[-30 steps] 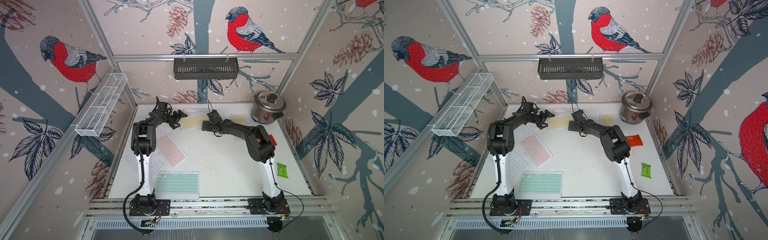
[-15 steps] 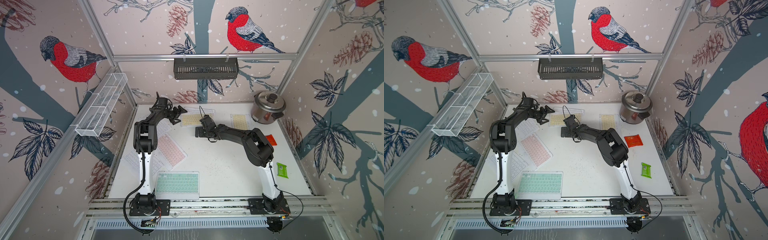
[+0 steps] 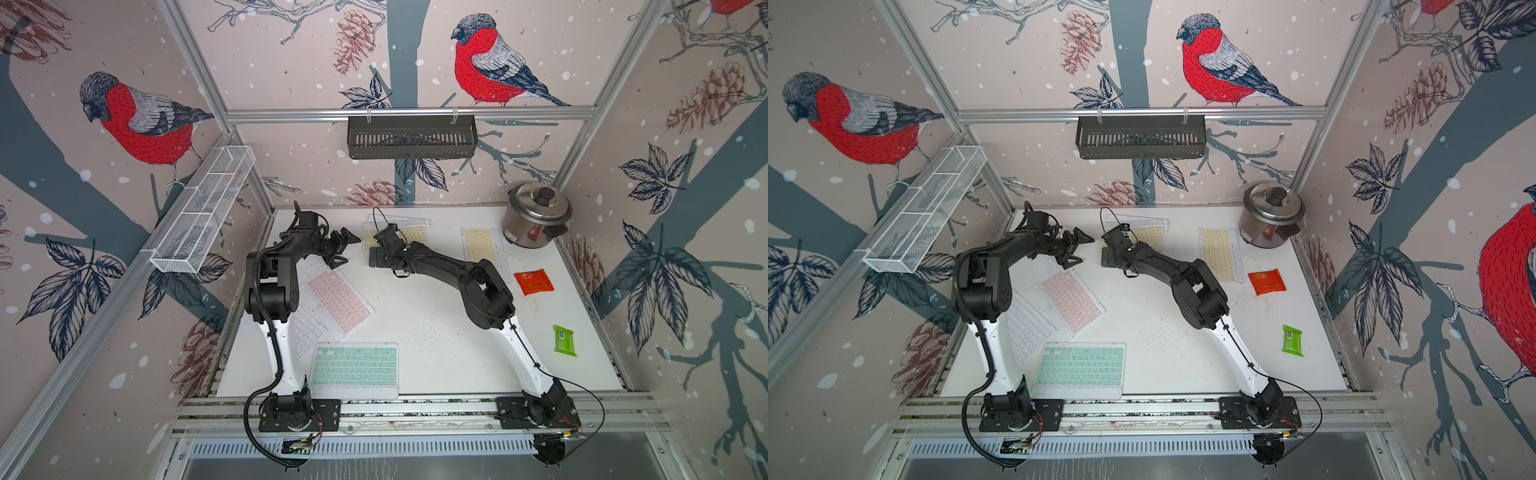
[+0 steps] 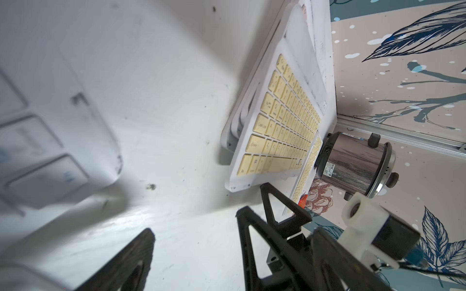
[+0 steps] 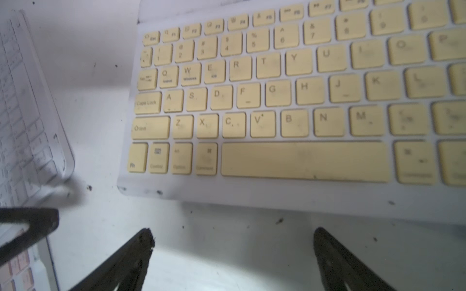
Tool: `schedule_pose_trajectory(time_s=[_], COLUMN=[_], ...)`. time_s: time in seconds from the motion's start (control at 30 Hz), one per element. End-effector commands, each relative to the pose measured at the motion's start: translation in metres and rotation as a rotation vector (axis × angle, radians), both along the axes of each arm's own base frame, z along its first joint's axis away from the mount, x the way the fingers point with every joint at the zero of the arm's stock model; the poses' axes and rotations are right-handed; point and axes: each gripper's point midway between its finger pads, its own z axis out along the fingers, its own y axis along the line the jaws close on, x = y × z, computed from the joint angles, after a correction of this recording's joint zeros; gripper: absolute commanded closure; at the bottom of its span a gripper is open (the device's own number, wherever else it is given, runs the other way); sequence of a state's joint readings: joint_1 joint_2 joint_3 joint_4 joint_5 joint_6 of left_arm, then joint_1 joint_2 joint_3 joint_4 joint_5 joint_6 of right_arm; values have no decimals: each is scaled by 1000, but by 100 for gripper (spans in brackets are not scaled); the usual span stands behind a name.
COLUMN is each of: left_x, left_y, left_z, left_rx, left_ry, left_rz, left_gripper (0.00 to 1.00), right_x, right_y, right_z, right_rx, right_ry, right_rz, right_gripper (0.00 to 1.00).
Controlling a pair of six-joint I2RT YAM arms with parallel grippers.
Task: Stack the numeric keypads
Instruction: Adjust the numeric keypads at the center of the board.
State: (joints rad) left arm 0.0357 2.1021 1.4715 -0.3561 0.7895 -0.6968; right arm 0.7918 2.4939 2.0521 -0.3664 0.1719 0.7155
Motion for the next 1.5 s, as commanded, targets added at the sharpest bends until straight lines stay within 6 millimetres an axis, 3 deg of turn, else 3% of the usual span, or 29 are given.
schedule_pose_trajectory(time_s=[0.0,0.13,0.47,0.63,0.8,0.87,1.0,1.13,1.27,1.47], left_x=[-5,-9,-9,-9,-5,0,6,8,17,41], left_y=[-3,-3,-4,-3,-5,-10,-29,-61,-71,-67], left_z=[7,3,-5,-9,-4,5,22,30,22,-2], left_rx=[-12,-19,-19,-19,-31,-68,-170,-235,-236,-187], left_ry=[-44,-39,-32,-27,-31,-47,-71,-75,-69,-48], left_rz=[-30,-35,-39,-35,-30,-25,7,4,38,65], left_gripper=[4,4,4,3,3,4,4,4,4,4], right_x=[-26,-17,11,11,-8,-17,-30,-48,-58,-61], right_y=[-13,-5,-15,3,26,25,-5,-48,-89,-129], right_z=[-39,-38,-34,-30,-13,-6,3,11,13,12], right_rx=[-59,-12,47,111,193,211,236,276,267,269], right_ry=[179,175,157,167,214,225,242,242,232,226], right_rz=[-65,-104,-157,-96,27,51,39,26,-15,-72], right_gripper=[0,0,0,0,0,0,0,0,0,0])
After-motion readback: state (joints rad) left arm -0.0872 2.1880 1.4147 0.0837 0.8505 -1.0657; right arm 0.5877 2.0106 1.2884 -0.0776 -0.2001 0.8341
